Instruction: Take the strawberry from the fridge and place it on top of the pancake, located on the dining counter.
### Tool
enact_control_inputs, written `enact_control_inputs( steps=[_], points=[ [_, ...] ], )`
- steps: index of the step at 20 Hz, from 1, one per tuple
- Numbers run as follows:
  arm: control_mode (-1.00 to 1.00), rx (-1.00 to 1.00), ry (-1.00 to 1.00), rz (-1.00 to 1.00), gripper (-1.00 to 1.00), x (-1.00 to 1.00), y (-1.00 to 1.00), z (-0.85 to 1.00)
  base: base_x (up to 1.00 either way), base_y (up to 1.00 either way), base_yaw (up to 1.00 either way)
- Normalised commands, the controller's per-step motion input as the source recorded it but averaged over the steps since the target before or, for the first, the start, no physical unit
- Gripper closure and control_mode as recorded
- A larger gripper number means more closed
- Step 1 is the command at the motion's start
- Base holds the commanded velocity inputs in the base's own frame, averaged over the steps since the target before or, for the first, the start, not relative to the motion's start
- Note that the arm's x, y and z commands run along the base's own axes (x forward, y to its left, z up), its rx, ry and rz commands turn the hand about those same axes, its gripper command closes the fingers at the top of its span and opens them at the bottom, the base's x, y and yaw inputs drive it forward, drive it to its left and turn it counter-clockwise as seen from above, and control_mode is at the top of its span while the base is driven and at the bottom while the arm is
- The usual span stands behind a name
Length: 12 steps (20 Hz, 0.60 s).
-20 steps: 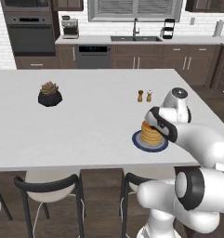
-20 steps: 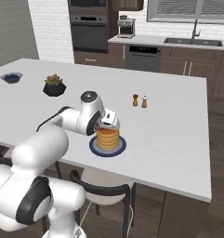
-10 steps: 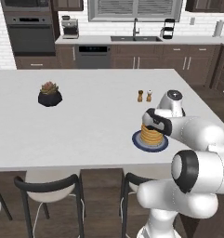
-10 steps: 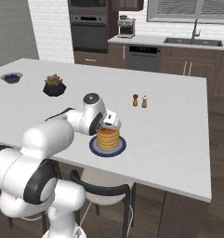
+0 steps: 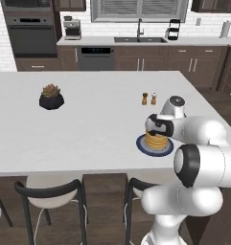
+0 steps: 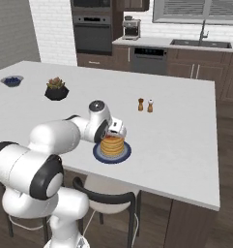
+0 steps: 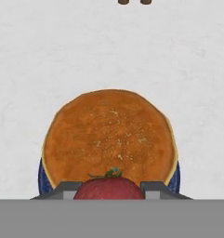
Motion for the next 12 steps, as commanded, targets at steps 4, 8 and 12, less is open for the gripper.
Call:
enact_control_inputs(
  steps=[4, 8, 12],
  points=[
    [-1.00, 0.00, 0.00, 0.00, 1.00, 0.11, 0.00, -0.24, 0.00, 0.00, 0.00],
    [-1.00, 0.00, 0.02, 0.00, 1.00, 0.21, 0.00, -0.12, 0.00, 0.00, 0.00],
    [-1.00, 0.00, 0.03, 0.00, 1.00, 0.25, -0.09, 0.00, 0.00, 0.00, 0.00]
  ],
)
